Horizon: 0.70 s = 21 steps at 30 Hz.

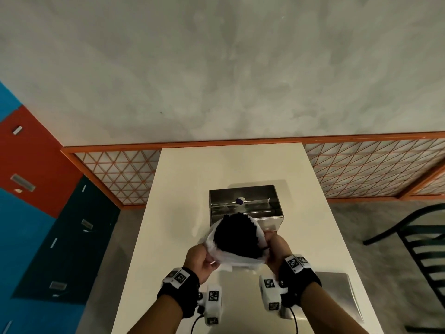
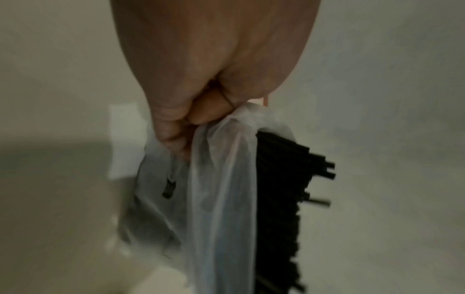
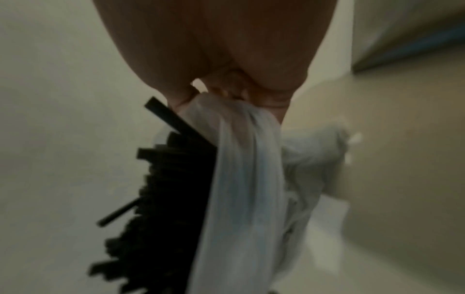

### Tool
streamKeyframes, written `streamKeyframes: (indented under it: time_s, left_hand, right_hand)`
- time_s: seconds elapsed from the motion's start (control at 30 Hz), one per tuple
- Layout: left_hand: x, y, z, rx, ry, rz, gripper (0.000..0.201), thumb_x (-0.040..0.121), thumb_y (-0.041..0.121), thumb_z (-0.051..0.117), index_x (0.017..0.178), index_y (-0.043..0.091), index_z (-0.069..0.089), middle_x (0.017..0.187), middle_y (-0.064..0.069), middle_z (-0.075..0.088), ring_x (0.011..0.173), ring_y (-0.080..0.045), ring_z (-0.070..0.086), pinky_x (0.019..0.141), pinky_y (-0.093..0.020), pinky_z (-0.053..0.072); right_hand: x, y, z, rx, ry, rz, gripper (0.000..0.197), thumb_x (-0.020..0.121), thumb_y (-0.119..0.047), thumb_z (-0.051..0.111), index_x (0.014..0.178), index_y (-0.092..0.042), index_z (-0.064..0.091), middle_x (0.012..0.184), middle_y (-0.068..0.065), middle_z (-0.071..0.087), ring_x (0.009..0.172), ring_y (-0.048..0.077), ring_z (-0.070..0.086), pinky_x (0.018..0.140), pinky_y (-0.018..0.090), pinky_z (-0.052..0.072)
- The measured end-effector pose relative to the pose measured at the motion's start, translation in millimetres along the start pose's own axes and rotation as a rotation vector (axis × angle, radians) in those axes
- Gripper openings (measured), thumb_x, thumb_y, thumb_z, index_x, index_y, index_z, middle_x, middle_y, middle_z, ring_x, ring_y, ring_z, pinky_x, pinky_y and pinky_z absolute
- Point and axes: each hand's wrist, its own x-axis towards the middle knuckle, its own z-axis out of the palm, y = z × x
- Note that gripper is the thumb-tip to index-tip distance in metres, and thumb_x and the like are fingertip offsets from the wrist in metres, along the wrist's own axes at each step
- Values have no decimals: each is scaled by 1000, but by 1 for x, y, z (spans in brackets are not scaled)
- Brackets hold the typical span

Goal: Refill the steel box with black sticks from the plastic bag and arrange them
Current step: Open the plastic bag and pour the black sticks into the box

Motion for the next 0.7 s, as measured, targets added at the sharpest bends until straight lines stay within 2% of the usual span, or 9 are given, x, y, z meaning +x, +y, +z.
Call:
streamKeyframes:
  time_s: [0.03, 0.1, 0.17, 0.2, 0.3, 0.4, 0.53, 0.6, 0.7]
  left_hand:
    - [3, -1, -3, 91, 30, -2, 46, 88, -17, 26, 102, 0, 66, 66, -11, 63, 71, -26, 48, 67, -36, 48]
    - [8, -2, -6, 255, 67, 25, 45, 88, -15, 28, 109, -2, 66, 70, -11, 58, 72, -27, 48, 72, -41, 53]
    - [10, 0, -8, 390, 90, 101, 35, 89, -9, 35, 110, -2, 63, 70, -8, 52, 71, -25, 47, 72, -43, 58]
    - [9, 1, -7, 441, 100, 139, 32, 89, -5, 38, 112, 3, 59, 78, -8, 55, 75, -24, 50, 72, -44, 59]
    - [4, 4, -10, 525, 65, 188, 46, 86, 2, 46, 126, 26, 44, 118, -8, 60, 104, -29, 60, 72, -51, 61]
    - [-5, 3, -4, 532, -36, 130, 43, 89, 18, 57, 129, 30, 44, 126, -9, 59, 107, -39, 63, 68, -54, 61]
    - [-3, -5, 5, 513, -96, 113, 41, 89, 25, 62, 129, 29, 54, 124, -10, 65, 102, -41, 68, 67, -58, 61]
    - [-7, -6, 10, 529, -134, 173, 30, 97, 28, 57, 126, 23, 62, 113, -10, 74, 97, -37, 72, 71, -56, 62]
    - [-22, -3, 17, 416, -221, 249, 29, 100, 7, 46, 120, 8, 68, 104, -14, 77, 93, -33, 75, 70, -43, 61]
  right_hand:
    - [10, 7, -4, -64, -13, -42, 34, 71, -3, 50, 102, 0, 64, 91, 17, 65, 77, 32, 65, 60, 37, 54]
    - [7, 9, -3, -163, -45, -71, 39, 82, 0, 51, 116, -12, 65, 106, 17, 68, 96, 37, 66, 69, 46, 58]
    - [-6, 4, 1, -229, -61, -113, 43, 86, 3, 47, 118, -22, 63, 111, 12, 67, 101, 33, 64, 72, 47, 57]
    - [-7, 3, -1, -257, -84, -107, 41, 89, -1, 48, 119, -26, 61, 113, 8, 67, 102, 30, 63, 72, 48, 58]
    - [-11, 5, -5, -391, -91, -37, 27, 97, -38, 51, 124, -39, 52, 120, 2, 64, 99, 27, 65, 65, 45, 58]
    - [-14, 9, -6, -515, -131, 27, 32, 95, -61, 43, 118, -40, 48, 113, 12, 66, 88, 37, 71, 61, 48, 58]
    - [-16, 15, 3, -378, -172, -3, 30, 98, -51, 48, 119, -31, 53, 115, 13, 67, 94, 39, 69, 68, 51, 60]
    - [-17, 14, 5, -365, -154, -48, 25, 101, -37, 49, 122, -25, 55, 110, 14, 70, 89, 36, 70, 66, 46, 60]
    - [-16, 8, 0, -316, -150, -127, 24, 99, -13, 47, 118, -16, 62, 103, 19, 71, 79, 31, 70, 62, 39, 58]
